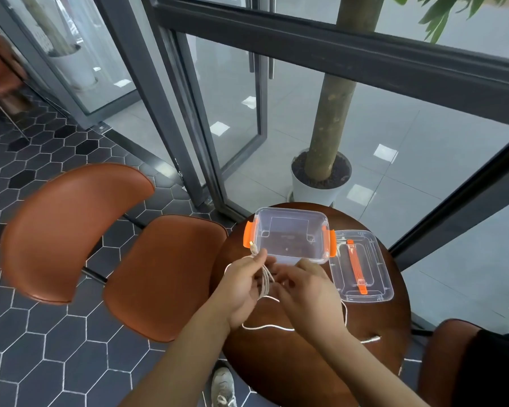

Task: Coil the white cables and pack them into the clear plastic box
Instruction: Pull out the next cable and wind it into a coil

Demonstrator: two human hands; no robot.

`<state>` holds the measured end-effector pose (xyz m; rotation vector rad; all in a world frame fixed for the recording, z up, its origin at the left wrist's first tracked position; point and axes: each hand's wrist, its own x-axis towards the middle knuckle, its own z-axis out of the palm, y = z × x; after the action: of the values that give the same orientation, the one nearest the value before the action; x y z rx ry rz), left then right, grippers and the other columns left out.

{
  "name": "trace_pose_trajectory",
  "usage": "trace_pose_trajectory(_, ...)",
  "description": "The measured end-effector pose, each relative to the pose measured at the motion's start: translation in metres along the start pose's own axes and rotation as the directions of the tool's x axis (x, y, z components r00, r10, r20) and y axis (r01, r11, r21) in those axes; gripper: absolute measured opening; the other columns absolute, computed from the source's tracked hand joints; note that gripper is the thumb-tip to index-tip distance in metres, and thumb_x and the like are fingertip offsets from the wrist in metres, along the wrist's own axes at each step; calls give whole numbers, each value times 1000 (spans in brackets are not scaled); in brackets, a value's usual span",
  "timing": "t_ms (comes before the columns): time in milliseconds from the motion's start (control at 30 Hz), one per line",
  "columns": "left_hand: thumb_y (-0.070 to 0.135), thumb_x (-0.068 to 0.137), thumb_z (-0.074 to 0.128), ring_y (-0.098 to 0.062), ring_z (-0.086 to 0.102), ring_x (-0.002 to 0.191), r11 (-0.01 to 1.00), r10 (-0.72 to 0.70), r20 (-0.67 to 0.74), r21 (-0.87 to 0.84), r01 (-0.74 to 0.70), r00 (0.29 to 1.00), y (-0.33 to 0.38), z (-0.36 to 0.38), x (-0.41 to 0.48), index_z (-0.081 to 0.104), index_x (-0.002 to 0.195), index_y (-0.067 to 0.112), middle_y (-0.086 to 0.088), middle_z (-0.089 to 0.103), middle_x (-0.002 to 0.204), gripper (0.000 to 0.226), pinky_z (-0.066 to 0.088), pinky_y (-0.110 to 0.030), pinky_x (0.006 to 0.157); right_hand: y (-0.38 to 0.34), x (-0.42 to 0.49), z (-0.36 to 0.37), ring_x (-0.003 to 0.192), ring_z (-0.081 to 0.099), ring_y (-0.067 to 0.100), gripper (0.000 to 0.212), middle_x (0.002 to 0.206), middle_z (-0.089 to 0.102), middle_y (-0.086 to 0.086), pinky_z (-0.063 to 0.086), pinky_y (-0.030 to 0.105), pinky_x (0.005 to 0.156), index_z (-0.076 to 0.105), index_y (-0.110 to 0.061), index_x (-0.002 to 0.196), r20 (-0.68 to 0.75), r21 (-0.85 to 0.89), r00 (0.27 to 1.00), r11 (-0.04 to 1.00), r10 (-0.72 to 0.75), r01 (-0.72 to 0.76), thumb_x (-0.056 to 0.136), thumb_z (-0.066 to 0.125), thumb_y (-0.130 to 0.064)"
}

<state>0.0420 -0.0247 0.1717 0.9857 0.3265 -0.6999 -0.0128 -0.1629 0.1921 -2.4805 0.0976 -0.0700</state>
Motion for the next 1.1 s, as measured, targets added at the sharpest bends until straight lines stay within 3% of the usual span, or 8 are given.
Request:
trace_pose_trajectory(100, 23, 103, 53, -33, 72, 101, 995, 101, -25, 23, -100, 995, -10, 10, 4, 61, 103, 2, -24, 73, 107, 22, 58, -41, 84, 2, -6, 9, 75, 70, 16, 11, 82, 75, -6, 56, 34, 64, 71, -26, 96, 62, 40, 990, 991, 126, -128, 92, 62, -32)
trace_pose_trajectory(167, 20, 103, 52, -37, 71, 104, 990, 125, -46, -55, -128, 991, -12, 14, 3, 58, 104, 4, -28, 71, 114, 18, 59, -46, 86, 2, -6, 10, 63, 71, 19, 8, 72, 75, -3, 58, 37, 60, 69, -26, 89, 137, 294, 954, 908, 268, -297, 92, 64, -31)
trace_pose_trajectory(300, 19, 95, 52, -39, 68, 114, 971, 169, 13, -175, -165, 985, -12, 14, -1, 63, 85, 8, -30, 71, 113, 19, 61, -41, 81, -3, -9, 5, 66, 75, 32, 27, 74, 76, 17, 57, 32, 52, 75, -10, 79, 352, 767, 814, 356, 462, -534, 96, 64, -27)
trace_pose_trajectory(433, 18, 88, 50, -39, 66, 119, 958, 221, 66, -199, -205, 973, -14, 12, -3, 70, 70, 10, -25, 73, 92, 28, 54, -42, 96, 0, -11, 6, 86, 76, 35, 32, 92, 76, 26, 62, 38, 70, 76, 3, 89, 487, 814, 754, 85, 440, -575, 95, 67, -27)
trace_pose_trajectory(533, 16, 81, 52, -35, 70, 108, 947, 264, 99, -215, -239, 959, -8, 11, -1, 64, 64, 6, -16, 64, 72, 23, 56, -39, 94, -1, -16, 9, 93, 74, 34, 26, 103, 74, 29, 61, 40, 82, 70, 9, 97, 510, 851, 763, -106, 397, -514, 91, 69, -16)
trace_pose_trajectory(733, 14, 66, 54, -29, 62, 78, 947, 258, 188, -246, -209, 948, -8, 12, -1, 52, 56, 5, -13, 49, 62, 14, 56, -38, 75, 2, -15, 10, 84, 76, 25, 14, 97, 75, 22, 60, 31, 71, 66, 1, 90, 558, 830, 713, -287, 424, -478, 84, 71, -11)
trace_pose_trajectory(900, 15, 58, 67, -32, 60, 78, 957, 241, 250, -222, -187, 938, -8, 12, -3, 54, 56, 3, -15, 50, 60, 18, 51, -42, 77, 6, -13, 11, 74, 74, 22, 24, 85, 74, 18, 58, 31, 72, 67, 1, 89, 581, 813, 701, -333, 414, -478, 67, 74, -6)
trace_pose_trajectory(1100, 8, 68, 52, -39, 65, 84, 969, 219, 274, -170, -177, 936, -2, 18, -3, 56, 60, 1, -17, 53, 61, 12, 52, -46, 85, 9, -13, 10, 74, 72, 21, 28, 84, 71, 17, 55, 31, 73, 61, 0, 97, 543, 831, 743, -382, 392, -406, 71, 71, -4)
